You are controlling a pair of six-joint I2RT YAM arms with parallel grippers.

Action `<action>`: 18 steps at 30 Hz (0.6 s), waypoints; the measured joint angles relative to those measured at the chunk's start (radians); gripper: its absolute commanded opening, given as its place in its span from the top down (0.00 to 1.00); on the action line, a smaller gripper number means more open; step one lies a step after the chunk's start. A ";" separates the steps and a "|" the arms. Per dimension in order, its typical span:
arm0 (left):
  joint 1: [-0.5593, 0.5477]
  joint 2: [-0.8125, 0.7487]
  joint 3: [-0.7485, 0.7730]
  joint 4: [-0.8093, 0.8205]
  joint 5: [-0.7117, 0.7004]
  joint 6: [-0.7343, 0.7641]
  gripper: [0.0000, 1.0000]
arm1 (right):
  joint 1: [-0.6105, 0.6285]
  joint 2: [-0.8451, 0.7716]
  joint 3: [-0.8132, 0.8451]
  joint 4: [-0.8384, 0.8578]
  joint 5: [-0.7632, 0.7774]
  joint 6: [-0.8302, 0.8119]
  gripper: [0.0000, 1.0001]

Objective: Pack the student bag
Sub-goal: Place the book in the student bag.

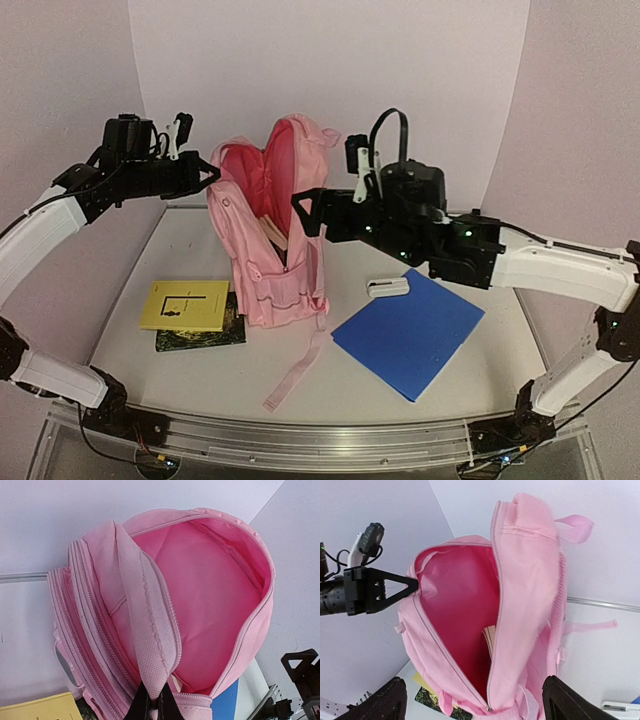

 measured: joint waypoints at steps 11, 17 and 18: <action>0.129 0.117 0.025 0.149 0.161 -0.031 1.00 | 0.007 -0.150 -0.330 -0.278 0.018 0.110 0.07; 0.174 0.206 0.072 0.223 0.230 -0.036 0.95 | 0.038 -0.130 -0.428 -0.427 0.025 0.165 0.06; 0.180 0.213 0.077 0.227 0.236 -0.036 0.89 | 0.039 -0.130 -0.431 -0.438 0.018 0.174 0.06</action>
